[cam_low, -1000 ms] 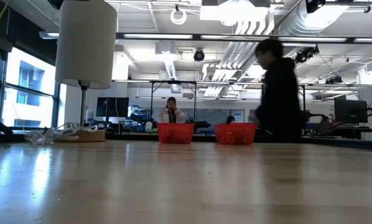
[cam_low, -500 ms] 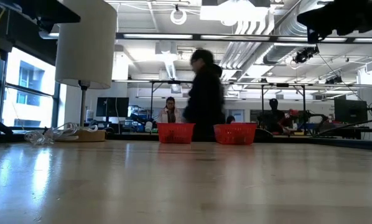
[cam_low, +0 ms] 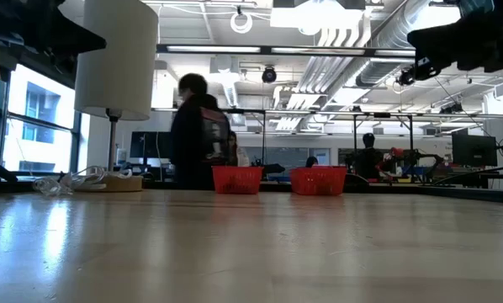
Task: Pick & Place Office items
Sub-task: Return to Home Position
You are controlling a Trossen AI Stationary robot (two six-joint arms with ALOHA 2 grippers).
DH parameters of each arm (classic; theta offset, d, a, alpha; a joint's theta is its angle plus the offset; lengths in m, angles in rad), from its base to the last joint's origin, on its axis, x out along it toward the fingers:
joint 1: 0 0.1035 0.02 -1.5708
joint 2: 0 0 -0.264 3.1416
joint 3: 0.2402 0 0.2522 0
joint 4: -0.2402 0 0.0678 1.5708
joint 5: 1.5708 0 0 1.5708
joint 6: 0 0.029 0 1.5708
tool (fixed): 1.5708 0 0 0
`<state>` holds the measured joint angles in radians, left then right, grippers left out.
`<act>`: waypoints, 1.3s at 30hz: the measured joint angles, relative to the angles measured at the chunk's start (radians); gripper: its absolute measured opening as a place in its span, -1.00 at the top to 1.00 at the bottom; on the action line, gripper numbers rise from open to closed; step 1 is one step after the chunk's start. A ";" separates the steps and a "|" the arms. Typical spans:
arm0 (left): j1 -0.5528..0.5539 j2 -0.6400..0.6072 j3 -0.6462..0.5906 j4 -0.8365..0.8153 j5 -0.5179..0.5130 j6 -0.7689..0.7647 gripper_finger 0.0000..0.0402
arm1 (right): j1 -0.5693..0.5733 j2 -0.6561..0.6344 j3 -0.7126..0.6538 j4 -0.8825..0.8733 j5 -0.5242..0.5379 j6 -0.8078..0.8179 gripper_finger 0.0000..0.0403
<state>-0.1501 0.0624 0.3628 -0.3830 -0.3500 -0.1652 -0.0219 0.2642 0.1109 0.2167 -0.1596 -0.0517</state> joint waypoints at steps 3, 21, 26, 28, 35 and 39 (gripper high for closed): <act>0.000 0.000 -0.021 0.004 0.000 0.008 1.00 | 0.000 0.000 -0.054 0.087 0.000 0.011 0.98; 0.000 0.000 -0.212 0.208 0.045 0.032 1.00 | 0.000 0.002 -0.102 0.101 0.030 0.022 0.98; 0.000 0.000 -0.271 0.265 0.045 0.018 1.00 | 0.000 0.003 -0.103 0.099 0.030 0.022 0.99; 0.000 0.000 -0.290 0.305 0.046 0.018 1.00 | 0.000 0.003 -0.103 0.087 0.030 0.022 0.99; 0.000 0.000 -0.329 0.386 0.150 0.043 1.00 | 0.000 0.003 -0.103 0.054 0.041 0.022 0.99; 0.000 0.000 -0.330 0.382 0.181 0.060 1.00 | 0.000 0.003 -0.103 0.034 0.080 0.022 0.99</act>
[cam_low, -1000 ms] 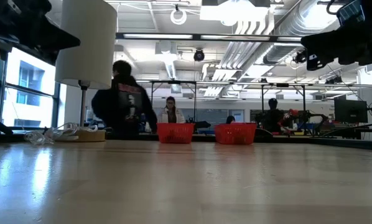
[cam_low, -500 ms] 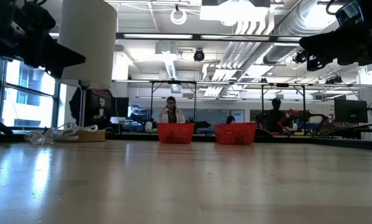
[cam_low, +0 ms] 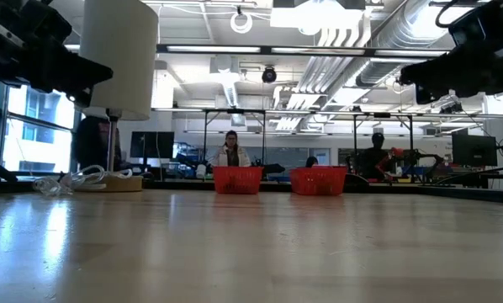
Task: Pick & Place Office items
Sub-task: Return to Home Position
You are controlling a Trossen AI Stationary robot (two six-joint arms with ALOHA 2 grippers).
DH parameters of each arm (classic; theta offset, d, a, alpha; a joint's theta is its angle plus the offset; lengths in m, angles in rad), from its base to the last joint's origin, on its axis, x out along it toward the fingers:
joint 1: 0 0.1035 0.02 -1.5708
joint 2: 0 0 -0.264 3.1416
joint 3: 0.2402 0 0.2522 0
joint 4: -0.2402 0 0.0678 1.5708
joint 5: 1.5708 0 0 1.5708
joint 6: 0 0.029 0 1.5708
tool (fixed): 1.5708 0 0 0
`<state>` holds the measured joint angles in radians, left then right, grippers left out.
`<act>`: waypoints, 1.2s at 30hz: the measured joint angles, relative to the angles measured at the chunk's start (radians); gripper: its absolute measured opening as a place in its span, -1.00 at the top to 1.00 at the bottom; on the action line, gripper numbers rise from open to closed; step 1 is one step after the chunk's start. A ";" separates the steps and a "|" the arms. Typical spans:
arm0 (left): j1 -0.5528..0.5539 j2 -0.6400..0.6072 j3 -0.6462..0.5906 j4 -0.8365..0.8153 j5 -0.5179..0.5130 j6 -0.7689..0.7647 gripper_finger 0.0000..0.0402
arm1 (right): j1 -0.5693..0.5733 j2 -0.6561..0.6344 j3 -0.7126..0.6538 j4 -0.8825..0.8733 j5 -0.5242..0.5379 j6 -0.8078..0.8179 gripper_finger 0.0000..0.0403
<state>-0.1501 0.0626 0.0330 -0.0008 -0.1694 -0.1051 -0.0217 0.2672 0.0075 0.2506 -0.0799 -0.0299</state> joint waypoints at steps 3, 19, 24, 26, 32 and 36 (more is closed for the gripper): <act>0.000 0.004 0.000 -0.003 0.001 0.001 1.00 | 0.000 0.000 0.000 -0.018 0.023 0.000 0.99; 0.003 0.014 -0.011 -0.003 0.007 0.042 1.00 | 0.000 0.000 -0.001 -0.016 0.029 0.000 0.99; 0.011 0.014 -0.011 -0.001 0.003 0.076 1.00 | 0.000 0.000 -0.001 -0.016 0.029 0.000 0.99; 0.011 0.014 -0.012 0.003 0.002 0.074 1.00 | 0.000 0.000 -0.001 -0.016 0.029 0.000 0.99; 0.011 0.014 -0.012 0.027 -0.002 0.063 1.00 | 0.000 0.000 -0.002 -0.016 0.029 0.000 0.99; 0.011 0.014 -0.012 0.044 -0.002 0.060 1.00 | 0.000 0.000 -0.002 -0.016 0.029 0.000 0.99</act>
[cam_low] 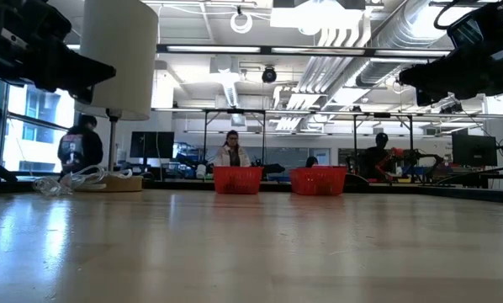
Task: Pick & Place Office items
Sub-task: Return to Home Position
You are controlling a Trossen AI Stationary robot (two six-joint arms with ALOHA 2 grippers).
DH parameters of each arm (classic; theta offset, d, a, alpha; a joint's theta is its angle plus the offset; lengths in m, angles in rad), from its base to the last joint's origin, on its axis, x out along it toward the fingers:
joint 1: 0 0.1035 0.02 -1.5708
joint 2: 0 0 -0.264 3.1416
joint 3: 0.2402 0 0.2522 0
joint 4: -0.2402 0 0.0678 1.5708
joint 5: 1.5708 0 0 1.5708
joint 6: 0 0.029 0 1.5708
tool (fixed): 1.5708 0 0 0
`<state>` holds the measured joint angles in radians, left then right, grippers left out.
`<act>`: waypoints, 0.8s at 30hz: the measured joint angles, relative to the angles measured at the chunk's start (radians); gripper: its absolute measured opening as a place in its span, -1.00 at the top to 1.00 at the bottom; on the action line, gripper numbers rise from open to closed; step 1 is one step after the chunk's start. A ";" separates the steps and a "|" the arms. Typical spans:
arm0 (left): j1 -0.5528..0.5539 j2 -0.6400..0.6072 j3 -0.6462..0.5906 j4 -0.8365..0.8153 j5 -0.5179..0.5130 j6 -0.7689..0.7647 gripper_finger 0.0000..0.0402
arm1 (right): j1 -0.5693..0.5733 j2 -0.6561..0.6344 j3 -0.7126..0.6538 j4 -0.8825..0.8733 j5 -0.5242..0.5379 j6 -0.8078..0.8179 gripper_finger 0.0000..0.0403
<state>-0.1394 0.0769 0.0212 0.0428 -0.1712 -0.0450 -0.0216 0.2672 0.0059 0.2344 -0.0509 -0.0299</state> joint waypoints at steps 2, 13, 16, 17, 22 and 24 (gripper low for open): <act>0.000 0.000 0.000 0.001 0.000 -0.017 1.00 | 0.000 0.000 0.000 0.000 0.000 0.000 0.99; 0.000 0.000 0.000 0.012 0.000 -0.100 1.00 | 0.000 0.000 0.000 0.000 0.000 0.000 0.99; 0.000 0.000 0.000 0.014 0.001 -0.049 1.00 | 0.000 0.000 0.000 0.000 0.000 0.000 0.99; 0.000 0.000 0.000 0.014 0.001 -0.038 1.00 | 0.000 0.000 0.000 0.000 0.000 0.000 0.99; 0.000 0.000 0.000 0.014 0.001 -0.031 1.00 | 0.000 0.000 0.000 0.000 0.000 0.000 0.99; 0.000 0.000 0.000 0.014 0.001 -0.031 1.00 | 0.000 0.000 0.000 0.000 0.000 0.000 0.99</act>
